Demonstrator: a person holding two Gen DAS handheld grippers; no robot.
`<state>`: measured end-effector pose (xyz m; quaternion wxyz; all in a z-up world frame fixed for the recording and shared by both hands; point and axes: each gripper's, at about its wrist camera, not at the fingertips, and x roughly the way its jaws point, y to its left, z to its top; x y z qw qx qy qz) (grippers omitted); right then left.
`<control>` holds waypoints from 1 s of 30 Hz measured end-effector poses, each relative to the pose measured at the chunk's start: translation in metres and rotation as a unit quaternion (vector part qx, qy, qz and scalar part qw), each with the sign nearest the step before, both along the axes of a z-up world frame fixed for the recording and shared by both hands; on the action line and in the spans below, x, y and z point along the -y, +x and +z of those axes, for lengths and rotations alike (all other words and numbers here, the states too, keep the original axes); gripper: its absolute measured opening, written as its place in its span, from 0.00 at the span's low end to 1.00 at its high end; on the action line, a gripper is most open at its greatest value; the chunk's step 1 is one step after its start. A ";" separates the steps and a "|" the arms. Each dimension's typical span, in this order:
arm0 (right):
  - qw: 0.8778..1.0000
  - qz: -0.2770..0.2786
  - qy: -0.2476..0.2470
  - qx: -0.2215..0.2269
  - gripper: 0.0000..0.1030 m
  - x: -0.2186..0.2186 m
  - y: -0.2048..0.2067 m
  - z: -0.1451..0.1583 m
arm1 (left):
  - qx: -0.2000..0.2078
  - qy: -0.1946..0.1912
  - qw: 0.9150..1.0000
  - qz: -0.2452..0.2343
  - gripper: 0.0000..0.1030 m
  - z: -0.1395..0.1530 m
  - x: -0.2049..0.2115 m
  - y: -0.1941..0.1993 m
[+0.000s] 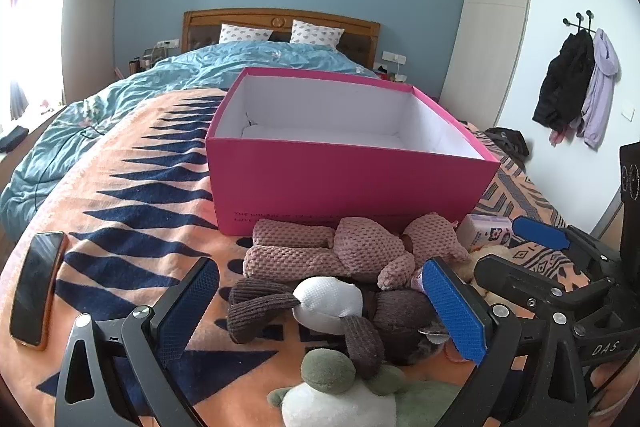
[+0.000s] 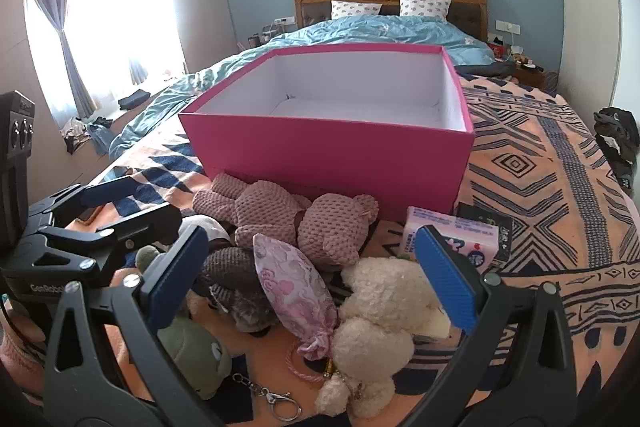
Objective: Organize objects
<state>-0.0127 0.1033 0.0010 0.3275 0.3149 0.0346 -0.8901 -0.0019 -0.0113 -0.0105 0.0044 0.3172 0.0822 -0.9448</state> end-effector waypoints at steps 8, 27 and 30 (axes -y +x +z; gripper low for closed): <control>0.999 0.014 -0.006 0.029 1.00 0.005 -0.016 -0.006 | 0.005 0.003 1.000 0.003 1.00 -0.004 0.007 -0.006; 0.994 0.016 0.030 0.107 0.76 0.027 -0.065 -0.028 | 0.027 0.010 1.000 0.000 1.00 -0.017 0.038 -0.023; 0.993 0.002 0.029 0.114 0.76 0.022 -0.070 -0.030 | 0.031 0.009 0.999 -0.009 1.00 -0.019 0.037 -0.024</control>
